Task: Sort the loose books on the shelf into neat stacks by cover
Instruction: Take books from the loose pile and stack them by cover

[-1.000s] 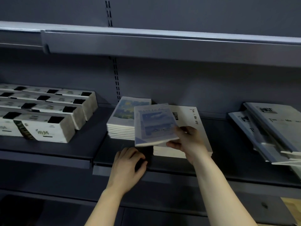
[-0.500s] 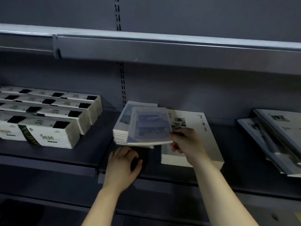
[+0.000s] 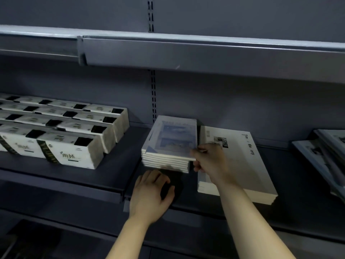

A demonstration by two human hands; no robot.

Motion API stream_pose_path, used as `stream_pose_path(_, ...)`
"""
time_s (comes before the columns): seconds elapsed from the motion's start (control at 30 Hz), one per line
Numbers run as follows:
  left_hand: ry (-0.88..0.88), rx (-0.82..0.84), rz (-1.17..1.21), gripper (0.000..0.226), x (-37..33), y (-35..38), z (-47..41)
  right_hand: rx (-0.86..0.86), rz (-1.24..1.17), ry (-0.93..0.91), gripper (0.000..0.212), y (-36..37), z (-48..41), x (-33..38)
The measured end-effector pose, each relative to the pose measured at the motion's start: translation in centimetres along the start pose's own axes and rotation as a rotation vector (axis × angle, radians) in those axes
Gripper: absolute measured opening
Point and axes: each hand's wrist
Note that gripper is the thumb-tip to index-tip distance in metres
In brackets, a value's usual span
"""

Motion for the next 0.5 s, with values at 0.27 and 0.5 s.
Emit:
stream_pose_path(0.27,-0.006,-0.001,0.013,0.024,-0.1,-0.1,0.0,0.002,0.072,-0.053,0.011,1.0,-1.0,-0.4)
stream_pose_path(0.5,-0.012,-0.001,0.010,0.025,-0.1,0.0,0.0,-0.044,0.040,-0.092,0.007,1.5,-1.3,-0.8)
Point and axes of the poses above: each hand's wrist, its own z-axis away from the middle knuckle, its own y-axis out of the palm, x = y × z, and after that the axes turned 10 degrees about -y, right-handed
